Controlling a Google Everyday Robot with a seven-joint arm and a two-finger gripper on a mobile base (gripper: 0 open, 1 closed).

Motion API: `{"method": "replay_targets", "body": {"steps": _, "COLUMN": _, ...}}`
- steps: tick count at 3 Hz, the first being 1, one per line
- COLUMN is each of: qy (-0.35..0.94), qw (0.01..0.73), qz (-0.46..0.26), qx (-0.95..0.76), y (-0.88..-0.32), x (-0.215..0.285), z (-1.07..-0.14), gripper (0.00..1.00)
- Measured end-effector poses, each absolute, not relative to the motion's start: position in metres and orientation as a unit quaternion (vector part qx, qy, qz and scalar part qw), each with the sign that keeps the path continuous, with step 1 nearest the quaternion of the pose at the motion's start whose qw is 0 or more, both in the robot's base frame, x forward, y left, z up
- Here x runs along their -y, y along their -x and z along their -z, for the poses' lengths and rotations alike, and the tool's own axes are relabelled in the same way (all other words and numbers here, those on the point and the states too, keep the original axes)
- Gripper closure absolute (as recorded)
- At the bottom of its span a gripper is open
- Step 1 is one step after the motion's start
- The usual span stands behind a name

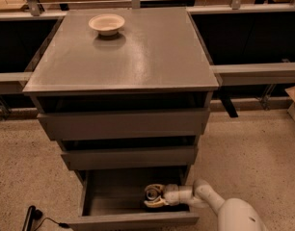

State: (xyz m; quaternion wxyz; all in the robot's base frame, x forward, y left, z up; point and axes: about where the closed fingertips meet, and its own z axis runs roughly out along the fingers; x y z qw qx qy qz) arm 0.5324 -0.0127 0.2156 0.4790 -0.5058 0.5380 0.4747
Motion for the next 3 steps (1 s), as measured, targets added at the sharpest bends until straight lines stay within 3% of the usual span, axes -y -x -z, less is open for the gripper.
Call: {"method": "replay_targets", "body": {"steps": 3, "qy": 0.536, "qw": 0.476, "qz": -0.44, "qx": -0.54, "y": -0.532, "x": 0.039, "z": -0.227, "gripper": 1.0}}
